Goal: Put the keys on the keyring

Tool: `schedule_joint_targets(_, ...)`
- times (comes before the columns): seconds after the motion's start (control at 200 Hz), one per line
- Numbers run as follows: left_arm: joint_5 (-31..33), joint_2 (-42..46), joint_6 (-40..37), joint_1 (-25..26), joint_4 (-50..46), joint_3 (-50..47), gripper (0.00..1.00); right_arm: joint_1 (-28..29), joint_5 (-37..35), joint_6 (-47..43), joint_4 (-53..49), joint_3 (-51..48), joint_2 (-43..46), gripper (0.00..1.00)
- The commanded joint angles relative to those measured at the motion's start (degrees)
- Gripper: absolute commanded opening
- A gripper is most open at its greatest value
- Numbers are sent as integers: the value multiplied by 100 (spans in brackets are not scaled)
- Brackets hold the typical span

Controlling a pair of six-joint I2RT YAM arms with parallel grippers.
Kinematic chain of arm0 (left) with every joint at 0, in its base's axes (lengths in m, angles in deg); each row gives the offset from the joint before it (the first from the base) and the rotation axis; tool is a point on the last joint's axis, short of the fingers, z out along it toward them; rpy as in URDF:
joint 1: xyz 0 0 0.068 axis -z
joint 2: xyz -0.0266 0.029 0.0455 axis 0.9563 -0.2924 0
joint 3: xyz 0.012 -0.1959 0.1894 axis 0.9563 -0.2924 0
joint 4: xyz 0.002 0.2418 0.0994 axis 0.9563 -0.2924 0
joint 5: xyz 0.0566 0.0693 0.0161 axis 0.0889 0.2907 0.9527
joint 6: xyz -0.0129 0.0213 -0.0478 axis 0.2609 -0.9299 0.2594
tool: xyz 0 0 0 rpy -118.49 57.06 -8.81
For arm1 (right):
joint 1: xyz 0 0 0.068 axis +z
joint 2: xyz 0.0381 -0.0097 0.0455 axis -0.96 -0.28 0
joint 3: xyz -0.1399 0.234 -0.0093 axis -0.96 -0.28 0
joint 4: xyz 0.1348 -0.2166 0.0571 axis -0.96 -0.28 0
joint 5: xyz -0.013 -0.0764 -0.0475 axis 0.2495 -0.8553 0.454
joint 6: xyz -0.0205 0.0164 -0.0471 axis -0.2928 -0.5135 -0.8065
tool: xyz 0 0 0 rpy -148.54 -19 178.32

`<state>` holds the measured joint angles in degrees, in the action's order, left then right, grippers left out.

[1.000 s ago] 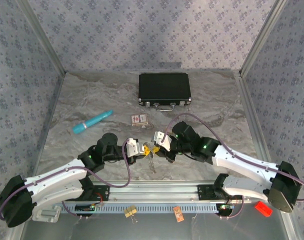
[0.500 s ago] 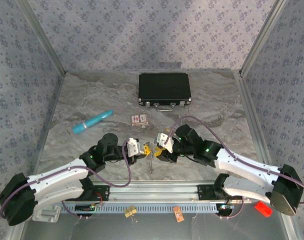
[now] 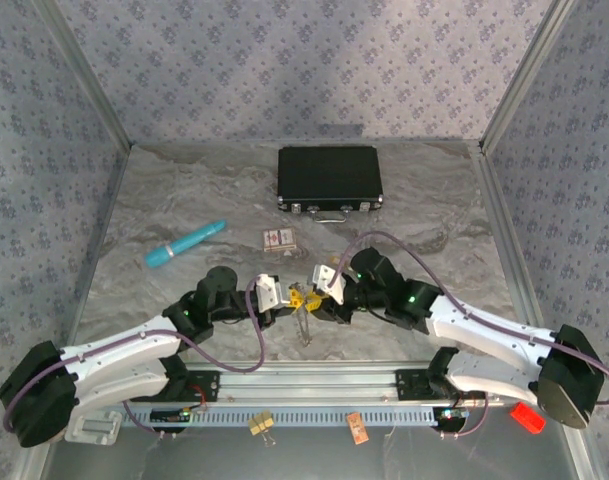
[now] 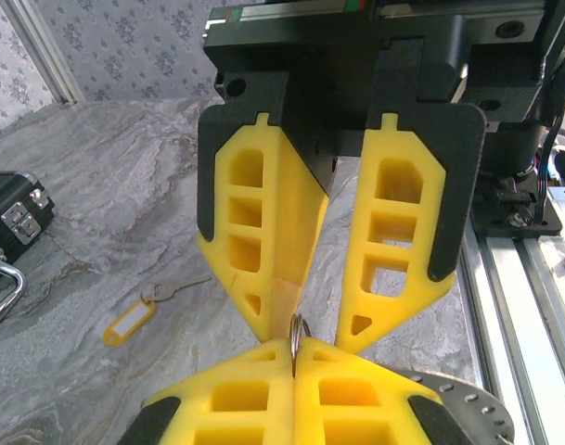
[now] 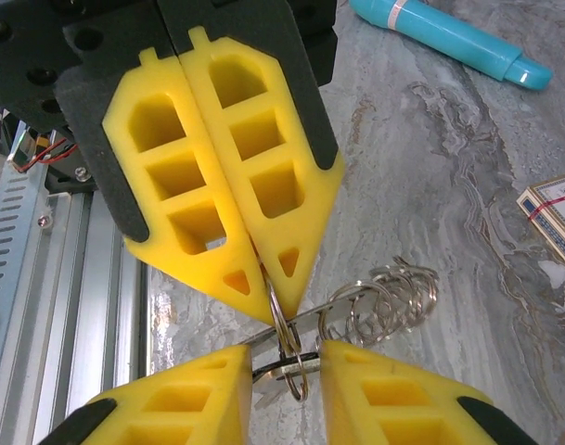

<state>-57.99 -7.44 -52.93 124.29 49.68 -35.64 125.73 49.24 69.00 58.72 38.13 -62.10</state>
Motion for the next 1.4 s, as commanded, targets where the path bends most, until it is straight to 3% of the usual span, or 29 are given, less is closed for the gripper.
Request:
schedule_joint_targets(0.0, -244, 92, 90, 22, 279, 20, 0, -22, 189, -61, 228, 137, -81, 24)
schedule_joint_targets(0.395, -236, 117, 71, 22, 206, 16, 0, -22, 271, -106, 49, 232, -114, 0)
schedule_joint_targets(0.495, -112, 127, -34, 22, -119, 99, 17, -14, 173, -259, -322, 412, -133, 0)
schedule_joint_targets(0.545, 8, 104, -145, 17, -372, 189, 21, 0, 91, -402, -678, 587, -191, 0)
schedule_joint_targets(0.7, 73, -23, -536, 22, -1104, 539, 20, 73, -239, -817, -1683, 1127, -520, 0)
schedule_joint_targets(0.904, 77, -97, -670, 22, -1364, 757, 13, 260, -589, -1225, -2442, 1709, -958, 0)
schedule_joint_targets(1.079, 13, -131, -692, 22, -1437, 785, 0, 282, -369, -1229, -2307, 1794, -916, 0)
schedule_joint_targets(1.294, -76, -27, -658, 22, -1243, 633, 0, 93, -42, -807, -1625, 1282, -375, 0)
schedule_joint_targets(1.354, -67, 16, -599, 22, -1036, 539, 0, 68, -32, -634, -1358, 1088, -236, 23)
schedule_joint_targets(1.394, -42, 44, -514, 22, -827, 447, 0, 23, 31, -527, -1117, 897, -124, 29)
